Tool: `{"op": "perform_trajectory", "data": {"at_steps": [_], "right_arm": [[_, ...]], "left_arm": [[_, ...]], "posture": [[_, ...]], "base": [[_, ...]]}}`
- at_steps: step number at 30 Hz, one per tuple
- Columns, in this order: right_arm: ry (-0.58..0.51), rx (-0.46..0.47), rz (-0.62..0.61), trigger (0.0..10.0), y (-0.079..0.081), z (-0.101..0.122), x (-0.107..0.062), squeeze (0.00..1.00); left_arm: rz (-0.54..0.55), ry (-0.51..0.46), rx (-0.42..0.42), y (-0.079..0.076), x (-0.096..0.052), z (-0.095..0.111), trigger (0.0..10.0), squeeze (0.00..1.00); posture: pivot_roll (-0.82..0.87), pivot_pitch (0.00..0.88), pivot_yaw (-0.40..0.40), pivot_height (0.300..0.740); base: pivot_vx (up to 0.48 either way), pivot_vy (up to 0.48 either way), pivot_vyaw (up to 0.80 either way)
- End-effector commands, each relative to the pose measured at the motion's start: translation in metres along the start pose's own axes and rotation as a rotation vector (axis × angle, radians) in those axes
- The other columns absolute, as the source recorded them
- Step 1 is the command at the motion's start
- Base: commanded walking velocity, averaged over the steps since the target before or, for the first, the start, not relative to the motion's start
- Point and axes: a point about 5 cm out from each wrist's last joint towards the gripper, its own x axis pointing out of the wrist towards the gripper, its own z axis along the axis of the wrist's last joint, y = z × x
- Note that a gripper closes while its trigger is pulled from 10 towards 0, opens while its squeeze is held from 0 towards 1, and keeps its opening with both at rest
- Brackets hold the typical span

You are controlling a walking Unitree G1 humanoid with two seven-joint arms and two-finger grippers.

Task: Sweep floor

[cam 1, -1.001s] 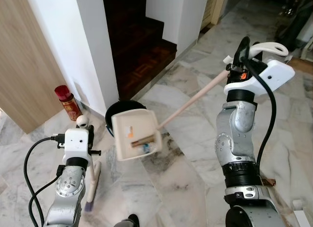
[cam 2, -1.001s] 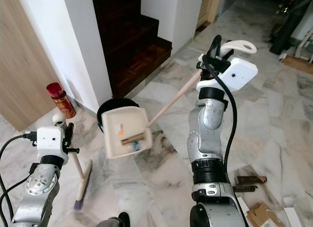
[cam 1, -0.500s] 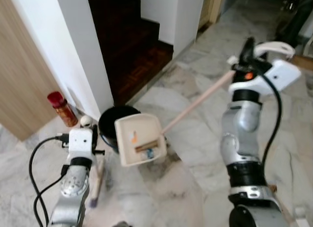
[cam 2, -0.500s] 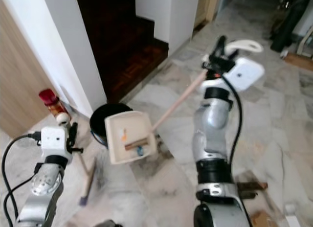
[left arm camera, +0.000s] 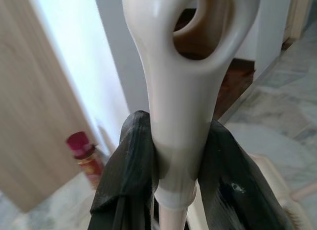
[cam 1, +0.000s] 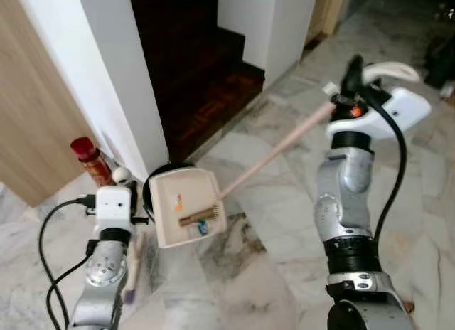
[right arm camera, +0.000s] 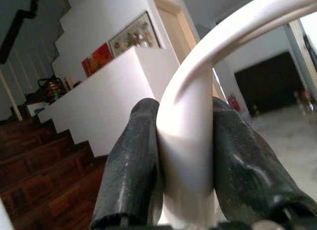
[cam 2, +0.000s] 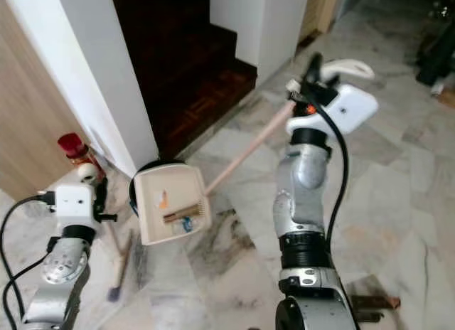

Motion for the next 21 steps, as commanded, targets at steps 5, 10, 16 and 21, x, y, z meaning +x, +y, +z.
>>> {"op": "perform_trajectory", "data": {"at_steps": [5,10,16,21], "right_arm": [[-0.093,0.046,0.036,10.0,0.0141,0.0193,0.0081,0.00],[-0.095,0.048,0.040,10.0,0.0150,0.0204,0.0087,0.00],[-0.099,0.037,0.058,10.0,0.0174,0.0214,0.0091,0.00],[-0.097,0.047,0.057,10.0,0.0178,0.0212,0.0090,0.00]], "left_arm": [[0.023,-0.032,0.035,0.0079,0.0010,0.0052,10.0,0.00],[0.032,-0.028,0.037,0.0089,0.0006,0.0047,10.0,0.00],[0.037,-0.026,0.037,0.0094,0.0003,0.0041,10.0,0.00],[0.040,-0.027,0.039,0.0100,0.0002,0.0040,10.0,0.00]], "posture": [[0.13,0.108,-0.029,0.740],[0.13,0.108,-0.030,0.740],[0.13,0.108,-0.033,0.740],[0.13,0.108,-0.033,0.740]], "base": [[0.415,0.000,0.00],[0.416,0.000,0.00],[0.419,0.000,0.63],[0.418,0.000,0.56]]}}
